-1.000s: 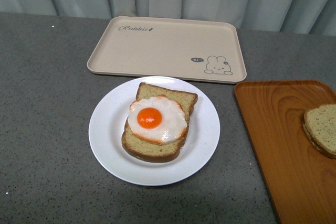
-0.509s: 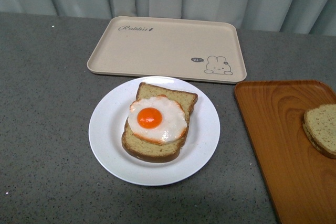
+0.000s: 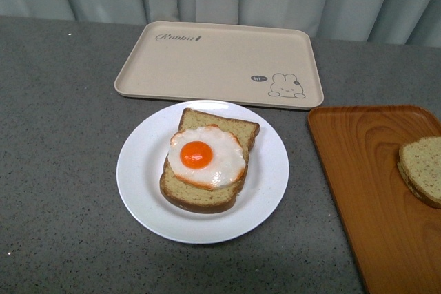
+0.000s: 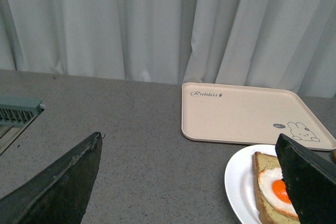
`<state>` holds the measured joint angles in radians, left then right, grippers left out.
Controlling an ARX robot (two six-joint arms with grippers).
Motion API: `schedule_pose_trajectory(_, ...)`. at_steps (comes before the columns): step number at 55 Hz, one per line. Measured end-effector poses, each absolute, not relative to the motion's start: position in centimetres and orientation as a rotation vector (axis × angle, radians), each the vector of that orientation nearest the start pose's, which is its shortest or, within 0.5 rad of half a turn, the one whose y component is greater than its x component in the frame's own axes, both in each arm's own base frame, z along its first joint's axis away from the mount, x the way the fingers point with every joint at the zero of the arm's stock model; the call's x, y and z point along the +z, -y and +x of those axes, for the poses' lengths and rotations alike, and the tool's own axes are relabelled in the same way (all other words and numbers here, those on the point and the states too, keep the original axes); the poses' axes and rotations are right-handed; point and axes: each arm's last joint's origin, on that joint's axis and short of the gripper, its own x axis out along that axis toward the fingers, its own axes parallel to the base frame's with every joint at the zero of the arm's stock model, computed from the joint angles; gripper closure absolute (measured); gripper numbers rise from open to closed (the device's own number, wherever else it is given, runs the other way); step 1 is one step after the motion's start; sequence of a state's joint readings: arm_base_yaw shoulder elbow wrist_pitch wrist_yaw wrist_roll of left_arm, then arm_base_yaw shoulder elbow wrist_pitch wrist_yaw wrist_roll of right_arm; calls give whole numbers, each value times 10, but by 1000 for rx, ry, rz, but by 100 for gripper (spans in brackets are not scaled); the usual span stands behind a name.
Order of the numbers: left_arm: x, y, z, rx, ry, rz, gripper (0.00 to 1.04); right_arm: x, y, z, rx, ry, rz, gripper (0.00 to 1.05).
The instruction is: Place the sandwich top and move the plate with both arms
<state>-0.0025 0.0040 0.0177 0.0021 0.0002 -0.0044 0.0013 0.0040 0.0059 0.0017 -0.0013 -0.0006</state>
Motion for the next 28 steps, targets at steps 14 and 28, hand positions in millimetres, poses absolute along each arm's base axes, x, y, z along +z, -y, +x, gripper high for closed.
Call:
schedule_pose_trajectory(14,169,0,97,-2,16,-4,6,165,0,98,3,4,-1,9)
schedule_pose_trajectory(28,169,0,97,-3,16,-4,6,165,0,98,3,4,-1,9)
